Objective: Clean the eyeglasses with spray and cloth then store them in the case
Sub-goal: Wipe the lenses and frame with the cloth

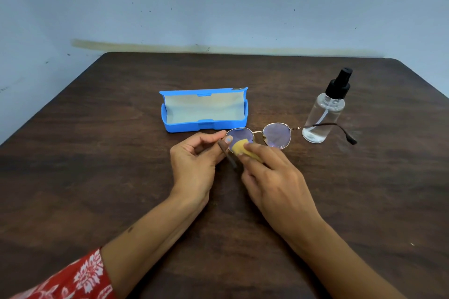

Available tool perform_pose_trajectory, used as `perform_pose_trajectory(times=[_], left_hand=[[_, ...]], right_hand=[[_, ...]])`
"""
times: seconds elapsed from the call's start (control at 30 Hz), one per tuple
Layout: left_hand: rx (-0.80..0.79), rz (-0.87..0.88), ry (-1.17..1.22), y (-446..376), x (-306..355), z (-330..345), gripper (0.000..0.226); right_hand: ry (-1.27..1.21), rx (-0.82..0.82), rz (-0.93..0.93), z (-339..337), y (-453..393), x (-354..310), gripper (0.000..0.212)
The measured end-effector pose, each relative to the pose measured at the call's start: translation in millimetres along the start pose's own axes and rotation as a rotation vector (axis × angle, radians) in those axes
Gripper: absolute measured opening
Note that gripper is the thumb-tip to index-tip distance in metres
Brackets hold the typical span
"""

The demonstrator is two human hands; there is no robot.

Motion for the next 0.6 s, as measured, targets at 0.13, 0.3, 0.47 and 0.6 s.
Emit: perform_pose_trajectory(times=[0.13,0.3,0.47,0.6], left_hand=[[-0.01,0.004,-0.007,0,0,1,0.014],[-0.006,0.023,0.0,-1,0,1,0.014],[-0.006,0.032,-0.008,-1,1,1,0.016],[-0.004,0.031,-0.011,-1,1,1,0.013]], right_hand=[[0.027,0.026,0.043,-2,-1,3,0.035],[-0.003,0.0,-0.01,3,-1,-6,0.036],[0.026,0.015,0.034,2,-1,-2,0.035],[-0.015,-0.004,-0.012,3,-1,-7,0.036]])
Point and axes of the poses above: each hand's wrist, its own y-axis away from the middle knuckle, its own z-axis out of the palm, x = y × z, the point moved 7 cm from there along -y, towards the middle knuckle, and after that the axes turned 13 degrees about -y, right-handed, at the moved point
